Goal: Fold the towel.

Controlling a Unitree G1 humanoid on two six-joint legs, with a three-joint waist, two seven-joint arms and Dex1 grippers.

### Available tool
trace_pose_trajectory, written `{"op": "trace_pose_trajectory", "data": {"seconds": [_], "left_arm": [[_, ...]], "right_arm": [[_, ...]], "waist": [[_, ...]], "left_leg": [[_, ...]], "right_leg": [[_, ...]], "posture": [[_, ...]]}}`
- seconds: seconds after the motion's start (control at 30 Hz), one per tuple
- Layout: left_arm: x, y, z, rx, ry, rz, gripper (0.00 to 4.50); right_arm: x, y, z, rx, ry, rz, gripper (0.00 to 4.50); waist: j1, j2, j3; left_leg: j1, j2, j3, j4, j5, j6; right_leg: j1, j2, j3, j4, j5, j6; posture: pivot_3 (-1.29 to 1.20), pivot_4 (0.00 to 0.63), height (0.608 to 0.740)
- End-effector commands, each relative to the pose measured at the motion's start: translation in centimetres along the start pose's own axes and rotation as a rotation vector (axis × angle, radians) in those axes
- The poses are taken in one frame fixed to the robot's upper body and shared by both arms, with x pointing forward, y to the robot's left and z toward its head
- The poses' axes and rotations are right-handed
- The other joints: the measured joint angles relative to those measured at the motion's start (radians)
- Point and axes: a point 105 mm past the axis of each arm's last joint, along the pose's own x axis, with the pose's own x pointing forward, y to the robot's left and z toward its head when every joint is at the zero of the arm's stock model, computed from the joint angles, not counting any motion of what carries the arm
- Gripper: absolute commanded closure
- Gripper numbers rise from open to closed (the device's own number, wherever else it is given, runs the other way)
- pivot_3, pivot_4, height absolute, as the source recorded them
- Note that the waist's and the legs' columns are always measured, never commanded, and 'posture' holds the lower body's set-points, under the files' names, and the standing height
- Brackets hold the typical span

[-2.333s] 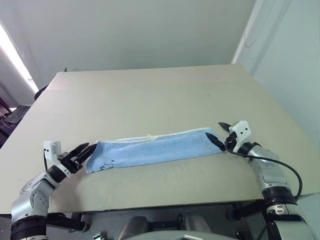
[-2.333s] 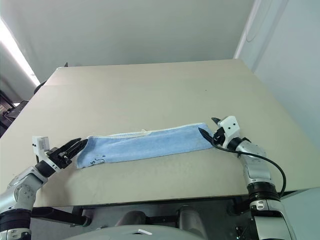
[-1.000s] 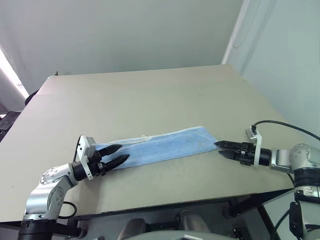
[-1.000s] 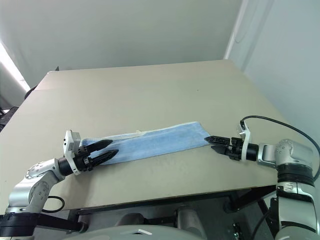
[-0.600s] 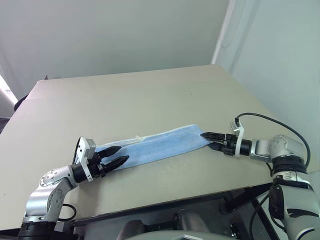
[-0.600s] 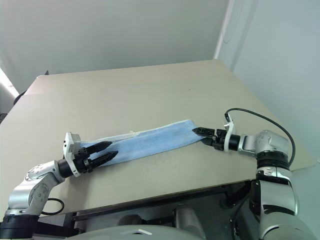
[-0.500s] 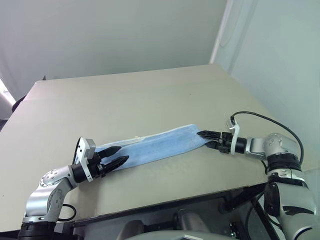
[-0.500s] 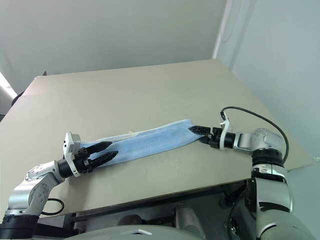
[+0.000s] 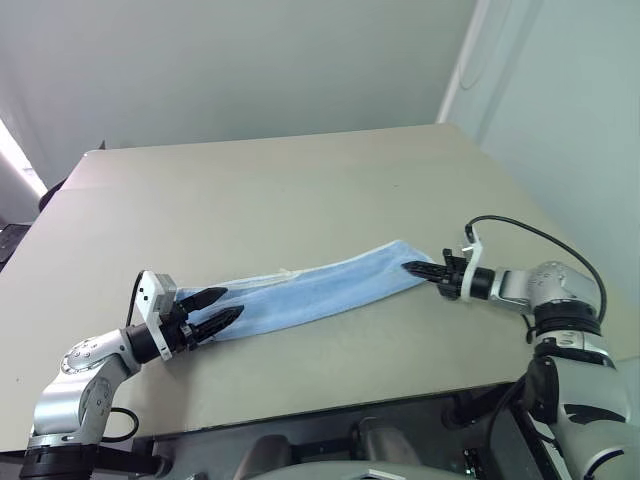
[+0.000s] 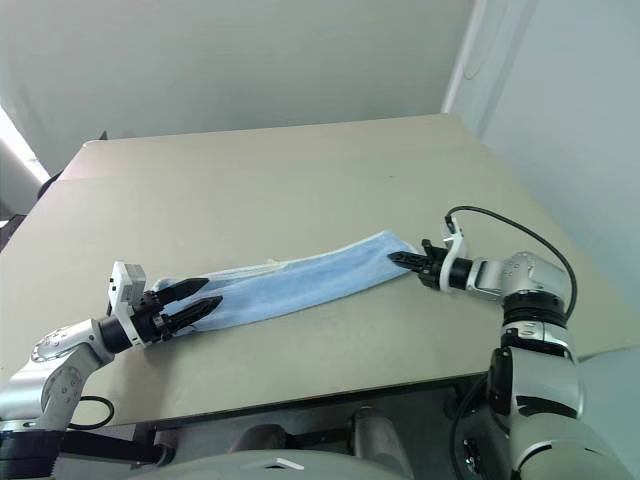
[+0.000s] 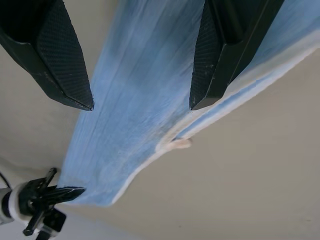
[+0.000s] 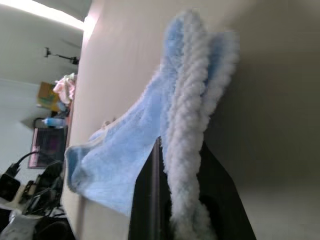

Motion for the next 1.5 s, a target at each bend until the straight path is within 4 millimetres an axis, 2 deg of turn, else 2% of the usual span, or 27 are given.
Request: {"op": "trace_pose_trajectory", "data": {"seconds": [0.03, 0.13, 0.23, 0.4, 0.53, 0.57, 0.77, 0.83, 0.93, 1.07, 1.17, 1.4, 1.5], "left_arm": [[-0.8, 0.8, 1.3, 0.038, -0.033, 0.036, 1.28], [-1.2, 1.3, 0.9, 0.039, -0.017, 0.065, 1.28], [-1.5, 1.6, 0.8, 0.037, -0.016, 0.083, 1.28], [-1.8, 1.8, 1.2, 0.026, -0.040, 0.099, 1.28], [-1.9, 1.8, 1.9, 0.021, -0.071, 0.107, 1.28], [-1.9, 1.8, 1.9, 0.022, -0.071, 0.108, 1.28], [-1.9, 1.8, 1.7, 0.006, -0.066, 0.125, 1.28], [-1.6, 1.7, 1.7, 0.008, -0.071, 0.122, 1.28], [-1.1, 1.6, 1.8, 0.013, -0.081, 0.118, 1.28], [-0.8, 1.3, 1.2, 0.002, -0.067, 0.105, 1.28], [-0.8, 1.2, 0.9, 0.007, -0.050, 0.101, 1.28], [-0.6, 1.3, 0.8, 0.012, -0.029, 0.086, 1.28], [-0.5, 1.3, 0.8, 0.005, -0.033, 0.089, 1.28]], "right_arm": [[-2.6, 1.1, 3.2, -0.106, -0.098, 0.010, 4.43], [-4.6, 1.6, 4.8, -0.191, -0.126, -0.012, 4.43], [-5.6, 2.0, 5.8, -0.309, -0.124, -0.048, 4.43], [-5.4, 2.2, 6.1, -0.514, -0.089, -0.069, 4.43], [-4.7, 2.5, 6.4, -0.783, -0.093, -0.102, 4.43], [-4.1, 3.2, 6.2, -0.831, -0.086, -0.076, 4.43], [-1.5, 7.4, 3.5, -0.975, -0.012, 0.109, 4.43], [-0.7, 7.7, 2.4, -0.992, 0.033, 0.135, 4.43], [0.9, 7.0, 0.5, -1.023, 0.134, 0.125, 4.43], [2.5, 6.5, -1.1, -1.044, 0.200, 0.116, 4.43], [3.2, 7.6, -2.2, -1.051, 0.215, 0.168, 4.43], [4.9, 10.3, -5.8, -1.085, 0.296, 0.295, 4.43], [4.7, 11.4, -7.3, -1.100, 0.363, 0.350, 4.43]], "waist": [[0.008, 0.000, 0.000], [0.007, 0.001, 0.001], [0.006, 0.001, 0.001], [0.002, 0.001, 0.001], [0.006, 0.001, 0.001], [0.006, 0.001, 0.001], [0.008, 0.001, 0.001], [0.010, 0.001, 0.001], [0.010, 0.001, 0.001], [0.010, 0.001, 0.001], [0.011, 0.001, 0.001], [0.010, 0.001, 0.001], [0.010, 0.001, 0.001]], "left_leg": [[0.000, 0.000, 0.000, 0.000, 0.000, 0.000], [0.000, 0.000, 0.000, -0.001, 0.000, 0.000], [0.000, 0.000, 0.001, -0.001, 0.000, 0.000], [0.001, 0.001, 0.002, -0.001, 0.000, 0.000], [0.001, 0.001, 0.002, -0.001, 0.000, 0.000], [0.001, 0.001, 0.002, -0.001, 0.000, 0.000], [0.001, 0.001, 0.002, -0.001, 0.000, 0.000], [0.001, 0.002, 0.001, -0.001, 0.000, 0.000], [0.001, 0.002, 0.001, -0.001, 0.000, 0.000], [0.001, 0.001, 0.001, -0.001, 0.000, 0.000], [0.000, 0.001, 0.001, -0.001, 0.000, 0.000], [0.001, 0.001, 0.001, -0.001, 0.000, 0.000], [0.001, 0.001, 0.001, -0.001, 0.000, 0.000]], "right_leg": [[0.000, 0.001, 0.000, 0.000, 0.000, 0.000], [0.000, 0.002, 0.000, 0.000, 0.000, 0.002], [-0.001, 0.002, 0.000, 0.000, 0.000, 0.002], [0.000, 0.003, 0.000, 0.001, -0.001, 0.001], [0.000, 0.003, 0.000, 0.001, 0.001, 0.003], [-0.001, 0.003, 0.001, 0.001, 0.001, 0.004], [-0.001, 0.002, 0.001, 0.001, 0.001, 0.004], [-0.001, 0.002, 0.001, 0.001, 0.001, 0.004], [-0.001, 0.002, 0.001, 0.001, 0.001, 0.003], [-0.001, 0.001, 0.001, 0.001, 0.001, 0.003], [-0.001, 0.001, 0.001, 0.001, 0.004, -0.001], [-0.002, 0.002, 0.001, 0.001, 0.001, 0.002], [-0.002, 0.002, 0.001, 0.001, 0.001, 0.002]], "posture": [[0.00, 0.000, 0.740], [0.00, 0.000, 0.740], [0.00, 0.000, 0.740], [0.00, 0.000, 0.740], [0.00, 0.000, 0.740], [0.00, 0.000, 0.740], [0.00, 0.000, 0.740], [0.00, 0.000, 0.740], [0.00, 0.000, 0.740], [0.00, 0.000, 0.740], [0.00, 0.000, 0.740], [0.00, 0.000, 0.740], [0.00, 0.000, 0.740]]}}
